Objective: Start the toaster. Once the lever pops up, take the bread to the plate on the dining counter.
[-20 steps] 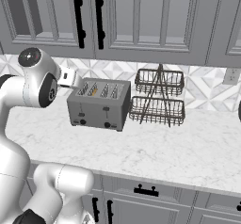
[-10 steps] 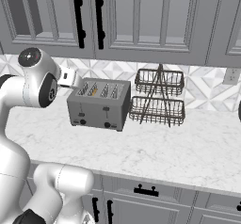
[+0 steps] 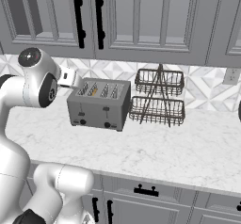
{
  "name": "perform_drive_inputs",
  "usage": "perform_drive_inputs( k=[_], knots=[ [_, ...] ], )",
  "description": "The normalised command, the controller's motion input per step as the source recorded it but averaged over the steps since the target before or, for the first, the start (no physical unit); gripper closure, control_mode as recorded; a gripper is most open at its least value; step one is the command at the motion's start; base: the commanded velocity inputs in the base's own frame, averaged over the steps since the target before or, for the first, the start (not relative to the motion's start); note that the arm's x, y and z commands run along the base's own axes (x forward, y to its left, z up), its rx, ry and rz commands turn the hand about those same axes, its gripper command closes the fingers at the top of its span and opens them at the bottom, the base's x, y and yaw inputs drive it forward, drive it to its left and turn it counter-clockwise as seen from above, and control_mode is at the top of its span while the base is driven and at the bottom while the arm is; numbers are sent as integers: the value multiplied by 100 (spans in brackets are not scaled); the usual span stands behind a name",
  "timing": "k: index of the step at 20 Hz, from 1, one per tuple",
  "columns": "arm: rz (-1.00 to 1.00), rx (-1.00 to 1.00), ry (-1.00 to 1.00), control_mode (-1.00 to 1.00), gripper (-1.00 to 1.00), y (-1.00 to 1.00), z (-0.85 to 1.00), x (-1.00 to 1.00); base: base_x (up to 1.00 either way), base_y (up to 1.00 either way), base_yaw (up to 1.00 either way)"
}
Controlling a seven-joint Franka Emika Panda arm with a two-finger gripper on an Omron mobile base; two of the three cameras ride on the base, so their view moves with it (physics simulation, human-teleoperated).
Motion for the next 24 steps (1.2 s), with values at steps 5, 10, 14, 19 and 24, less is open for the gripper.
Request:
perform_drive_inputs(
  k=[5,10,14,19,24],
  knots=[
    [0,0,0,-100,-100,0,0,0,0,0,0],
    [0,0,0,-100,-100,0,0,0,0,0,0],
    [0,0,0,-100,-100,0,0,0,0,0,0],
    [0,0,0,-100,-100,0,0,0,0,0,0],
    [0,0,0,-100,-100,0,0,0,0,0,0]
  ],
)
